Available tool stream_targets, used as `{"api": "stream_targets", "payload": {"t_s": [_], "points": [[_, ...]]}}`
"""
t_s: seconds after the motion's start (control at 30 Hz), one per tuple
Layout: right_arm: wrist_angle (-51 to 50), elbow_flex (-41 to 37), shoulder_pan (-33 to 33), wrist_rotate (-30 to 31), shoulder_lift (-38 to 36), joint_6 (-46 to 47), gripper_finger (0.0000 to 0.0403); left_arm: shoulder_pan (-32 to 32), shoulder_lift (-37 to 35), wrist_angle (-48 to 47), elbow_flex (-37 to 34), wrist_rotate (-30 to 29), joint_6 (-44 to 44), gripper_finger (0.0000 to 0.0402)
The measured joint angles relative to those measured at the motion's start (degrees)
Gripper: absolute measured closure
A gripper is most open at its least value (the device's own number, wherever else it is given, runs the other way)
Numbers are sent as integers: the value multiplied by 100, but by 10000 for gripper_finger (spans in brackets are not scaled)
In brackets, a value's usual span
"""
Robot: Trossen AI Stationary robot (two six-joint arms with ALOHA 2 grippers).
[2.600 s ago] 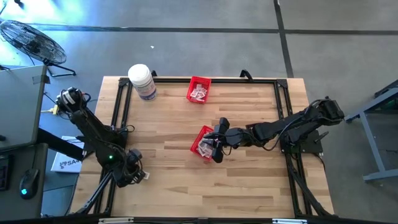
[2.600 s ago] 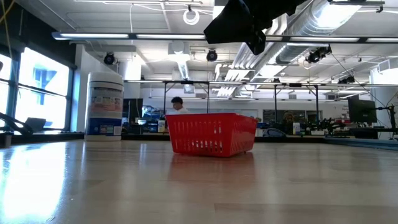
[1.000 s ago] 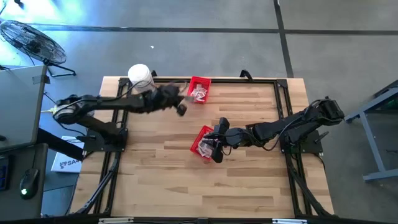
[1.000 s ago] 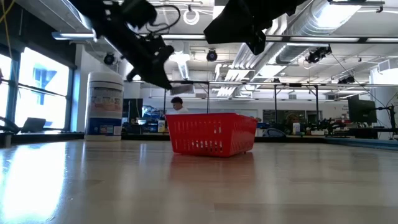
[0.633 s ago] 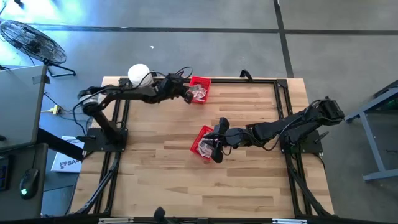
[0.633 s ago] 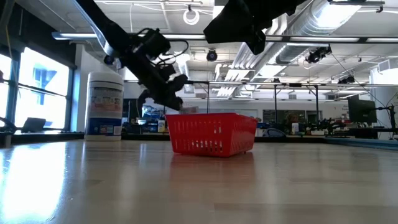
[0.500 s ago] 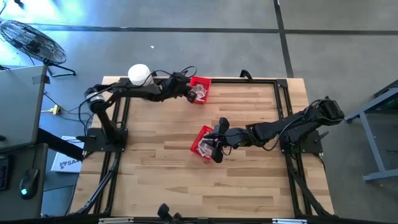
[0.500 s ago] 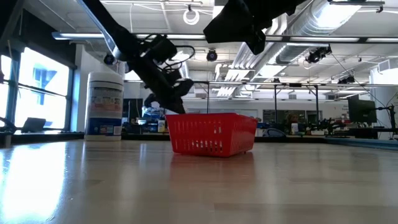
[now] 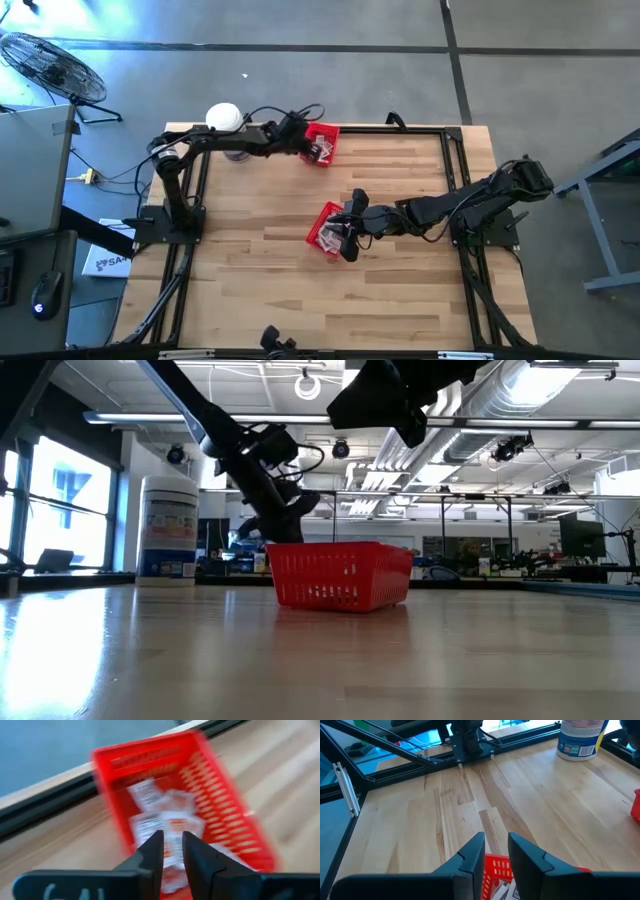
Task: Pick & Place First Aid Supplies
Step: Return to Home Position
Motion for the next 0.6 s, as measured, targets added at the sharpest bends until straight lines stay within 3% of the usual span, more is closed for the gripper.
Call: {"api": "stream_targets", "payload": {"t_s": [0.47,0.6], "points": [[-1,0,1,1,0,0,324,-13,-13,66,787,2843,-278,325],[-2,0,0,0,0,0,324,-17,-13,325,803,3125,-541,325]]}}
